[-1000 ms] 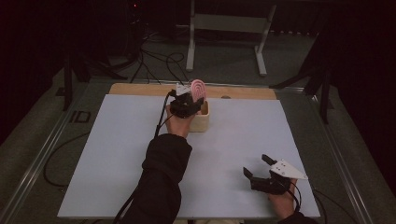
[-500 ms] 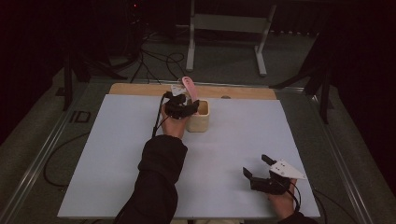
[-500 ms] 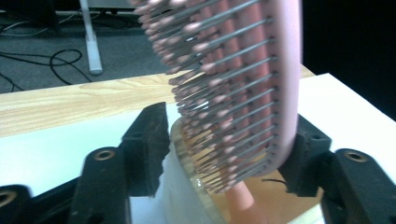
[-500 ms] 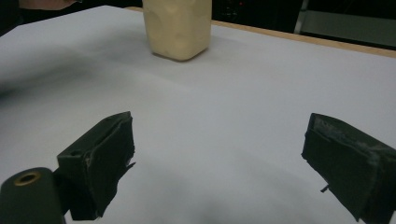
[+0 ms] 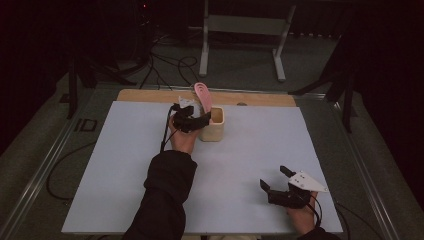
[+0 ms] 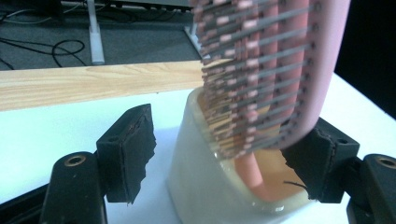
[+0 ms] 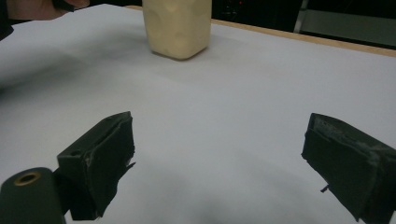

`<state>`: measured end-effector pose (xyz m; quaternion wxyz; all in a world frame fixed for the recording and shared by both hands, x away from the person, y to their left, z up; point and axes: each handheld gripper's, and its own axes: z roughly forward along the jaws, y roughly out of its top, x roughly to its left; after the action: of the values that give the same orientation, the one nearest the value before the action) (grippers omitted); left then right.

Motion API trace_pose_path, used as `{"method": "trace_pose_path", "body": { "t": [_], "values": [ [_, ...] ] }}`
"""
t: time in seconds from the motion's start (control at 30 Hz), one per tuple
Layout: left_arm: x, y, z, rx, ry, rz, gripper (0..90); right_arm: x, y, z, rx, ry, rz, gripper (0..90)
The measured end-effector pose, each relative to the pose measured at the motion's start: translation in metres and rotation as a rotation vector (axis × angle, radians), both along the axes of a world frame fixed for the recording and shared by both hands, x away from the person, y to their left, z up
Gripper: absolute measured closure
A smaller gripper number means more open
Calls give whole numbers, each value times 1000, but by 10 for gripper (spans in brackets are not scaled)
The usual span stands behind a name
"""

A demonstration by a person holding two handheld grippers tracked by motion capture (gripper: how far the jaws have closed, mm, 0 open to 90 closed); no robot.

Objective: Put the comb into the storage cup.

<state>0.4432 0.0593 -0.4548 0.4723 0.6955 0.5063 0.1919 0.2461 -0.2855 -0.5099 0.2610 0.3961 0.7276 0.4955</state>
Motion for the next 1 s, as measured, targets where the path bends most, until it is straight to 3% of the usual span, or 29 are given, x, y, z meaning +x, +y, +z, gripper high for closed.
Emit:
{"method": "trace_pose_path", "body": {
  "t": [0.27, 0.47, 0.63, 0.83, 1.0],
  "values": [
    [-6, 7, -1, -18, 16, 0, 245, 0, 0, 0, 0, 1, 0, 88],
    [-10, 13, 3, -15, 12, -6, 62, 0, 0, 0, 0, 2, -1, 88],
    [-15, 19, 3, -23, 5, -32, 8, 0, 1, 0, 1, 5, 1, 89],
    [-24, 28, 2, -11, -11, -37, 3, 0, 1, 0, 1, 5, 2, 88],
    [-29, 35, 3, 43, -20, -56, 3, 0, 2, -1, -4, 4, 4, 88]
  ]
}}
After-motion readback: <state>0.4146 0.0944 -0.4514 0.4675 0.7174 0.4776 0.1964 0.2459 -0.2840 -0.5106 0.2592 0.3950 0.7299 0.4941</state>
